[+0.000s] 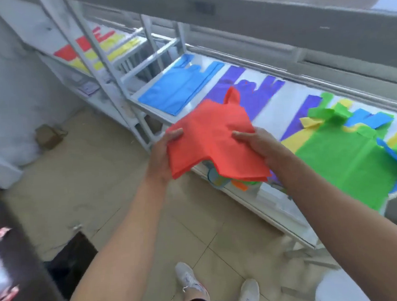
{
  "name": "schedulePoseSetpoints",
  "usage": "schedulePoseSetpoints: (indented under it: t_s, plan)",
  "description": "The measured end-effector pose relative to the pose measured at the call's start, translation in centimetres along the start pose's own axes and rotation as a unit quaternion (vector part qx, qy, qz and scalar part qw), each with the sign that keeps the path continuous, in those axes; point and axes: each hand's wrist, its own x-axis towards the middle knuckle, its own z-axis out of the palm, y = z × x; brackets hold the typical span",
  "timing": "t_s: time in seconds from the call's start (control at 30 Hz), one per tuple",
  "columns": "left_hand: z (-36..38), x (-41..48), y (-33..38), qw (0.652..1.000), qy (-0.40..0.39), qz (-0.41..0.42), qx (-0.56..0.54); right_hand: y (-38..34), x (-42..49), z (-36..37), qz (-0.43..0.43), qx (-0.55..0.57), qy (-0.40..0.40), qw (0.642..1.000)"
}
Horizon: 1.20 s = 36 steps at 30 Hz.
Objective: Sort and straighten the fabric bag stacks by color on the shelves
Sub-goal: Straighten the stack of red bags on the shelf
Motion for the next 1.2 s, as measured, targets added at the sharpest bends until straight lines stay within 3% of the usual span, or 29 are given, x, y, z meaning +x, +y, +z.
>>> schedulePoseSetpoints:
  t_s: [0.1,0.2,0.3,0.63,0.8,1.0,1.2]
  plan:
    - [-6.2,-1.2,1.7,0.999,0.042,0.018,0.010,0.3,1.5,4.3,-0.055,-0.090,-0.037,0.994]
    - [-11.8,-2.0,3.5,0.995,0.092,-0.017,0.019,0.3,2.9,8.4,-0.042,-0.077,-0.081,0.993]
    - [-16.6,-2.5,4.6,0.993,0.115,0.007,0.034,0.7,5.0,12.5,-0.002,-0.060,-0.105,0.993]
    - [-31.1,-2.4,10.1,0.990,0.134,0.045,0.013,3.2,12.6,27.0,0.111,-0.051,-0.158,0.980]
    - [-36.1,-0.5,15.8,0.996,0.087,0.032,0.011,0.2,16.2,33.8,0.185,-0.034,-0.164,0.968]
    - [-43.2,4.1,23.2,0.995,0.088,0.031,0.031,-3.1,23.4,43.1,0.105,-0.150,-0.156,0.971]
    - [-51.4,13.0,30.4,0.990,0.135,0.046,0.011,-5.2,34.7,52.6,0.072,-0.143,-0.207,0.965]
